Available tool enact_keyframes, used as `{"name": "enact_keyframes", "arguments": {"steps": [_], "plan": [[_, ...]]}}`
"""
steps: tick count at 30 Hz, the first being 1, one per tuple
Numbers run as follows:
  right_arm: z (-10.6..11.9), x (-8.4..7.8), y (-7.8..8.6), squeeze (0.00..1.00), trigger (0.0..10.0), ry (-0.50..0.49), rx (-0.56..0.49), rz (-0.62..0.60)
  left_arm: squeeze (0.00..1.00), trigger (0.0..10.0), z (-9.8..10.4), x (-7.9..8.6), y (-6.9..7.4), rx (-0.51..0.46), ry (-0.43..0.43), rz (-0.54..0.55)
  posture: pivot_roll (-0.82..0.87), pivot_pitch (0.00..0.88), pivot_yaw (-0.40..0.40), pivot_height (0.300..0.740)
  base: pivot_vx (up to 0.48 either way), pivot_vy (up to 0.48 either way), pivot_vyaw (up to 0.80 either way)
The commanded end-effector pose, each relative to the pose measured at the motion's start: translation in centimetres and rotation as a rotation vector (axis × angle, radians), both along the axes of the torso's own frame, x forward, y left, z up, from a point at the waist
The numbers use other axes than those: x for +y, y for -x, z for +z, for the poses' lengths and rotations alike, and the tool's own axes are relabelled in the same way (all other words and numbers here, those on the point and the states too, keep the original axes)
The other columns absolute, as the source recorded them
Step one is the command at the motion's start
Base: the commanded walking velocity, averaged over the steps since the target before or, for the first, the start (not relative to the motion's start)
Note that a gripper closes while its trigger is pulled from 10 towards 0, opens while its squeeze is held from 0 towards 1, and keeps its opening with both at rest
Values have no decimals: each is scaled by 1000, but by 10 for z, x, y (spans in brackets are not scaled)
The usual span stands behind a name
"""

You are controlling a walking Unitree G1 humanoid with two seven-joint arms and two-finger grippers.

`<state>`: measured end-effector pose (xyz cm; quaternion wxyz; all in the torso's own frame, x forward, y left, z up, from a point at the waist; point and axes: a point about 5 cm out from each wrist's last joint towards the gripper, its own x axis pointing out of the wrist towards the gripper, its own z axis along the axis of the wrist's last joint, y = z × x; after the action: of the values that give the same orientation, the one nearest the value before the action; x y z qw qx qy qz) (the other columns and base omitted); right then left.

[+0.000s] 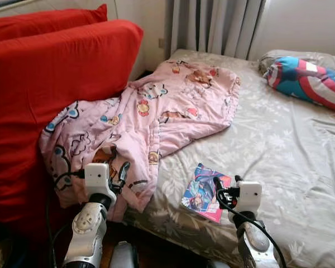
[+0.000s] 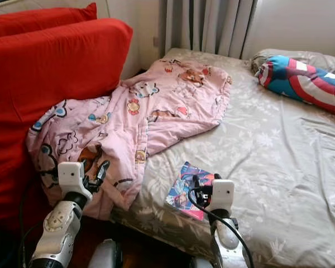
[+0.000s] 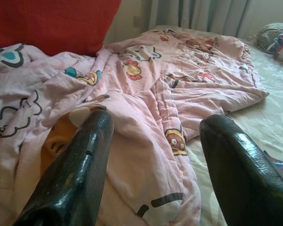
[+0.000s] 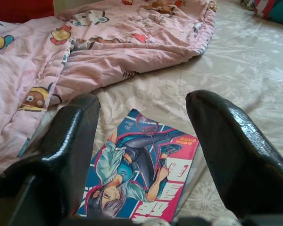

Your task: Clean up the room

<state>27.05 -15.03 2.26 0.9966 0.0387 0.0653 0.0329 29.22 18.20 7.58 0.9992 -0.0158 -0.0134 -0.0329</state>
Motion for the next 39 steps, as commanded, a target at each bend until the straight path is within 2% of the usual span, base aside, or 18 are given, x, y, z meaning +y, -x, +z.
{"name": "enact_keyframes", "arguments": {"steps": [1,7,12,18,24,30,35,39], "plan": [[-2,0,1,0,10000,-3,0,-1,0,10000,-2,-2,-1,8,-1,-9,-49,8,-27,612,0,0,0],[-7,-3,2,0,10000,9,25,-4,0,10000,-2,-2,-1,12,-7,-11,-49,16,-28,612,0,0,0],[-13,-5,3,0,10000,-31,55,-27,0,10000,-3,-5,-2,17,-6,-21,-46,26,-24,612,0,0,0],[-13,-4,0,0,10000,-20,55,11,0,10000,-1,-4,-3,14,-6,-27,-48,32,-21,612,0,0,0],[-10,-8,-5,0,10000,-10,44,-4,0,10000,0,-4,-4,12,-3,-25,-49,34,-22,612,0,0,0],[0,3,-6,0,10000,1,-23,22,0,10000,0,-6,-5,16,-10,-39,-44,31,-15,612,0,0,396],[-1,9,-3,0,10000,-2,-21,39,0,10000,1,-5,-5,16,-1,-35,-43,30,-15,612,0,0,639],[-1,9,-3,0,10000,-20,-20,37,0,10000,1,-6,-6,15,-1,-36,-40,22,-17,612,0,0,0]]}}
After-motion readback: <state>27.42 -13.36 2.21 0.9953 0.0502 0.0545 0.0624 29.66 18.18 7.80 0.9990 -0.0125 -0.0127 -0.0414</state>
